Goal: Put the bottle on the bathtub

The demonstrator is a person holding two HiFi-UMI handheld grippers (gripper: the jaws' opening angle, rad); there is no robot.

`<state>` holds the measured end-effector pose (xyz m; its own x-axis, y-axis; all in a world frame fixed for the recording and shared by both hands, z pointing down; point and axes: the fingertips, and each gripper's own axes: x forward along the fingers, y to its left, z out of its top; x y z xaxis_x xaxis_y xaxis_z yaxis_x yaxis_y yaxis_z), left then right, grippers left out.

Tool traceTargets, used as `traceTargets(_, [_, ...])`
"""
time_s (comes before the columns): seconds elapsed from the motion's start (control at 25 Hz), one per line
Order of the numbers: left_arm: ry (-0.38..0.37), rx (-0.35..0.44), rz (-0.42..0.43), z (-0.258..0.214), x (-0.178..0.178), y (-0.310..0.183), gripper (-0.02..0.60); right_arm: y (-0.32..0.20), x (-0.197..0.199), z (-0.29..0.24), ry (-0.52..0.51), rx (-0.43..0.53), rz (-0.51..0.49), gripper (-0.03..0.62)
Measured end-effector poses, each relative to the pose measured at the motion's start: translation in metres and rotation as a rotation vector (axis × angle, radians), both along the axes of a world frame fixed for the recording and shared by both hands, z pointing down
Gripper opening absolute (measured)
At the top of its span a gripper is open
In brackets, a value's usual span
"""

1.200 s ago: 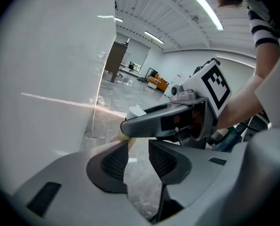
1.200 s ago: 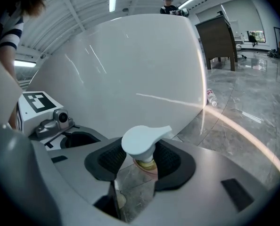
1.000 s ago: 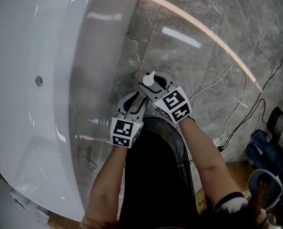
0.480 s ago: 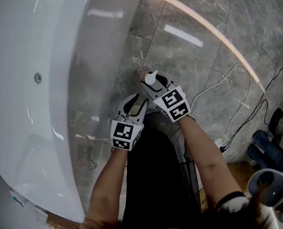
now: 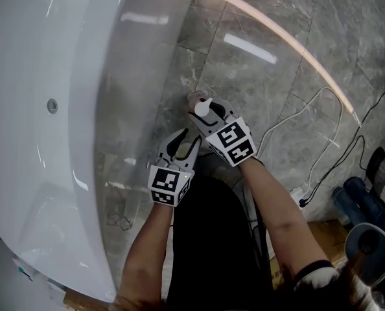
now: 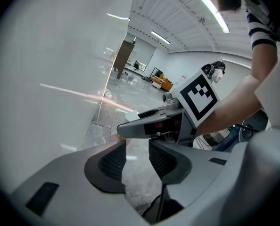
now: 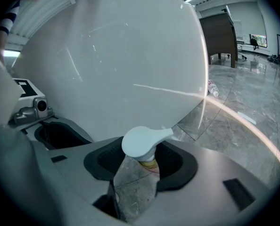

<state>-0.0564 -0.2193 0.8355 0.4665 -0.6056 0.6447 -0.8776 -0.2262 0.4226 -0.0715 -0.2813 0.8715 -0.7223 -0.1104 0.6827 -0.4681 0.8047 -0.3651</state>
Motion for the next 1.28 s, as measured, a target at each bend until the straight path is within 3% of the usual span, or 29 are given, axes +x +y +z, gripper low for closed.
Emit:
traceTargets(0.76, [0.009, -0.011, 0.055, -0.024, 0.011, 0.003, 0.147, 0.010, 0.022, -0.005, 0.101, -0.080, 0.033, 0.229])
traceTargets(1.08, [-0.020, -0.021, 0.066, -0.063, 0.015, 0.001, 0.147, 0.018, 0.053, -0.039, 0.114, -0.150, 0.137, 0.207])
traceTargets(1.28, [-0.040, -0.019, 0.053, -0.097, 0.011, -0.011, 0.147, 0.011, 0.058, -0.082, 0.067, -0.186, 0.251, 0.193])
